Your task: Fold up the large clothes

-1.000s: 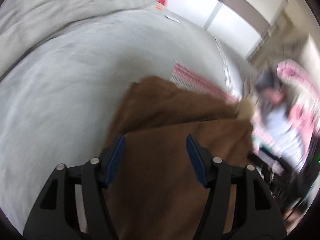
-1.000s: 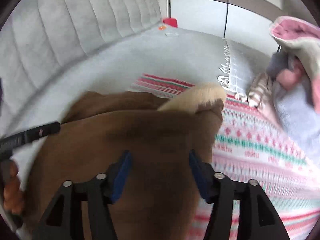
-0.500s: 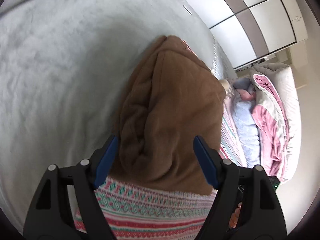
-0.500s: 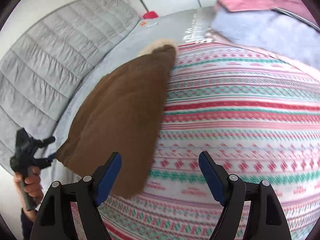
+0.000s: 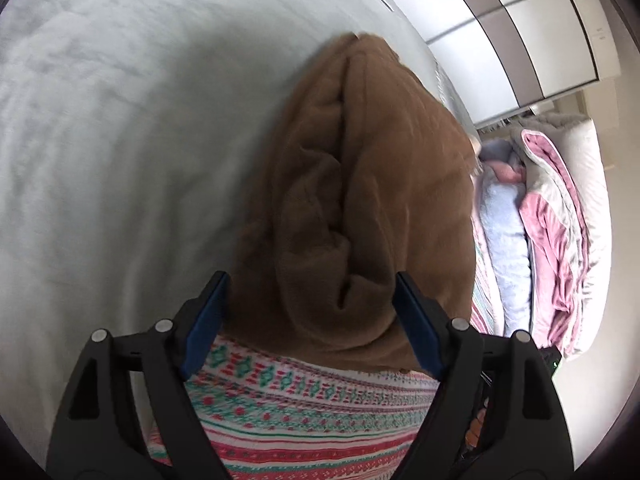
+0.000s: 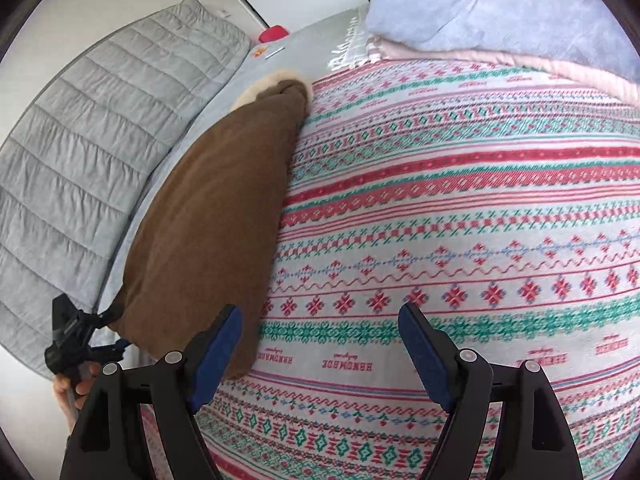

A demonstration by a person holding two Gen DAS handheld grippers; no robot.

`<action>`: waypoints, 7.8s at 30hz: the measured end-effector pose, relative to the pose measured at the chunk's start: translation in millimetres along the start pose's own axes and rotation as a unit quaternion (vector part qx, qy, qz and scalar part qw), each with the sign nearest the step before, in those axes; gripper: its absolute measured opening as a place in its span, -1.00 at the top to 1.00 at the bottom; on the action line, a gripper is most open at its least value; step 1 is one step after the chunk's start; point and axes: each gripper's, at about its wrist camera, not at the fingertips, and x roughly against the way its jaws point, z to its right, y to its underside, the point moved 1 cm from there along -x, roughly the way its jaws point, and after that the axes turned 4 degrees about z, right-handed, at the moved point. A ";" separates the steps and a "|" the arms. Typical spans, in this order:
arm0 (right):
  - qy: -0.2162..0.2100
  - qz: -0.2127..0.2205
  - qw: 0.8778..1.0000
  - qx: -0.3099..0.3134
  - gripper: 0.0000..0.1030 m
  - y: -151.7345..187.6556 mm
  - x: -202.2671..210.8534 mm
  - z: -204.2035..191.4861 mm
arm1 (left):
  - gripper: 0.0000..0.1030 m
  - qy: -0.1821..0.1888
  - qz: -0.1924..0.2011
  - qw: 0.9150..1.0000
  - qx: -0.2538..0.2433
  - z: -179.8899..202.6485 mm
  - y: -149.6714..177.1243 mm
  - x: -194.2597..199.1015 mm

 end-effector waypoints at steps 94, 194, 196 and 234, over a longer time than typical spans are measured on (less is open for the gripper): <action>-0.006 0.160 0.970 0.182 0.33 -82.9 -107.6 -293.3 | 0.35 -0.078 0.240 0.953 -0.170 44.9 -31.9 88.4; -0.035 0.141 0.935 0.324 -0.89 177.7 118.1 -253.8 | -0.90 -0.298 0.312 0.879 -0.203 70.7 200.8 198.0; -0.034 0.141 0.935 0.324 -0.89 177.6 118.1 -253.8 | -0.93 -0.297 0.312 0.880 -0.202 70.6 200.7 197.8; -0.032 0.137 0.935 0.326 -0.89 176.0 116.0 -248.6 | -0.98 -0.314 0.295 0.878 -0.208 69.1 201.1 192.6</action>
